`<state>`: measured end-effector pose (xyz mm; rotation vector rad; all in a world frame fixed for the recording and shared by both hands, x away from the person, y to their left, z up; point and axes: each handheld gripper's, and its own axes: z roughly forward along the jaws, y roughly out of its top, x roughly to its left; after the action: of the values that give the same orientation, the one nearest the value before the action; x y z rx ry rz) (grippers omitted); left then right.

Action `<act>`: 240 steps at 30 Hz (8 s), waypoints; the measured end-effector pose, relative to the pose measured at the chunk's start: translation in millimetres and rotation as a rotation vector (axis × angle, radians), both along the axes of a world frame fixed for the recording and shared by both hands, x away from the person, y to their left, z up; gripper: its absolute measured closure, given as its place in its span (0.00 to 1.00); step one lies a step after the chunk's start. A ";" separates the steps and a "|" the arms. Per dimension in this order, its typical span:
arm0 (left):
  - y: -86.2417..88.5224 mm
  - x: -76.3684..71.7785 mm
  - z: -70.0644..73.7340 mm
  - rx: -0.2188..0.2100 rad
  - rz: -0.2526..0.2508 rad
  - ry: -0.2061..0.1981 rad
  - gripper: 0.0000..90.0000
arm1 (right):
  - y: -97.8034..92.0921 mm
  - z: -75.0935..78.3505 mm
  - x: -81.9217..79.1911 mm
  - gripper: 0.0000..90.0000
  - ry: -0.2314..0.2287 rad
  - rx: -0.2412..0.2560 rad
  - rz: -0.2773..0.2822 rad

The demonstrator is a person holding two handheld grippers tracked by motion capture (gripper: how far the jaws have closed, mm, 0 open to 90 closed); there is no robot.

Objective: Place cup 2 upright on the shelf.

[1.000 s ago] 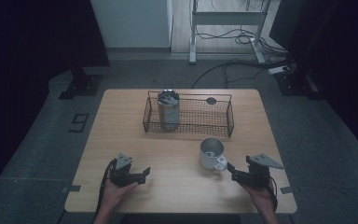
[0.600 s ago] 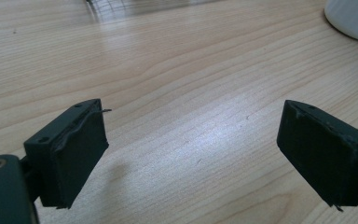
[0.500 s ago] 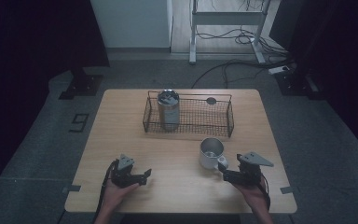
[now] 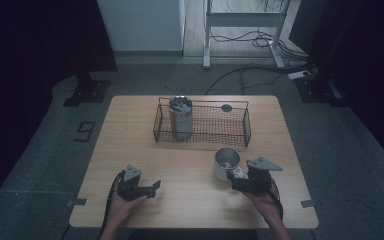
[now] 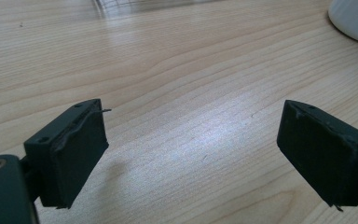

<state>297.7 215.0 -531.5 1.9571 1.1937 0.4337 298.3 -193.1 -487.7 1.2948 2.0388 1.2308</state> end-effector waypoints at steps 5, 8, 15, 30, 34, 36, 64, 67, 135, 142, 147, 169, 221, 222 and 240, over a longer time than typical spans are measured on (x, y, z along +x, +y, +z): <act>-0.6 0.3 -0.4 0.000 -0.003 0.006 0.09 | 5.1 -0.4 7.7 0.12 0.008 -0.005 0.008; -1.4 0.4 -1.0 0.003 -0.003 0.010 0.09 | 7.9 -0.9 11.2 0.11 0.013 -0.010 0.012; -2.0 0.5 -1.8 0.008 -0.001 0.016 0.09 | 12.3 -2.4 19.2 0.07 0.033 -0.010 0.038; -3.7 1.5 -5.7 0.013 -0.002 0.036 0.09 | 22.9 -8.2 36.9 0.02 0.033 -0.084 0.066; -3.9 1.7 -6.2 0.016 0.004 0.038 0.09 | 25.4 -10.9 43.1 0.01 0.045 -0.092 0.077; -3.3 2.1 -6.9 0.016 0.005 0.041 0.09 | 27.0 -11.0 45.3 0.01 0.048 -0.097 0.080; -5.2 2.1 -9.1 0.023 -0.003 0.050 0.09 | 33.5 -12.3 51.6 0.08 0.066 -0.134 0.126; -6.2 2.3 -9.9 0.027 -0.008 0.052 0.09 | 29.7 -8.6 51.0 0.08 0.064 -0.110 0.125; -15.3 -2.3 -14.2 0.043 -0.049 0.065 0.11 | 24.8 92.8 74.6 0.08 -0.052 -0.064 0.113; -15.1 -2.1 -14.3 0.039 -0.052 0.066 0.11 | 27.6 104.9 83.2 0.08 -0.056 -0.078 0.121; -15.2 -1.9 -14.6 0.038 -0.053 0.066 0.11 | 30.9 109.0 88.5 0.08 -0.057 -0.080 0.121; -15.1 -2.2 -14.7 0.035 -0.057 0.070 0.11 | 34.4 114.7 114.3 0.08 -0.043 -0.100 0.111; -12.7 -1.2 -14.9 0.033 -0.056 0.074 0.11 | 8.8 89.4 182.4 0.08 0.029 -0.089 0.007; -12.7 -1.1 -14.9 0.032 -0.056 0.075 0.11 | 8.2 88.8 183.3 0.08 0.031 -0.086 0.005; -12.1 -0.4 -15.1 0.028 -0.053 0.081 0.11 | 11.4 85.7 199.2 0.08 0.052 -0.106 0.004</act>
<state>297.3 203.0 -546.5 2.0426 1.1890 0.3477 497.5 -181.7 -402.0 1.2859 2.1139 1.0850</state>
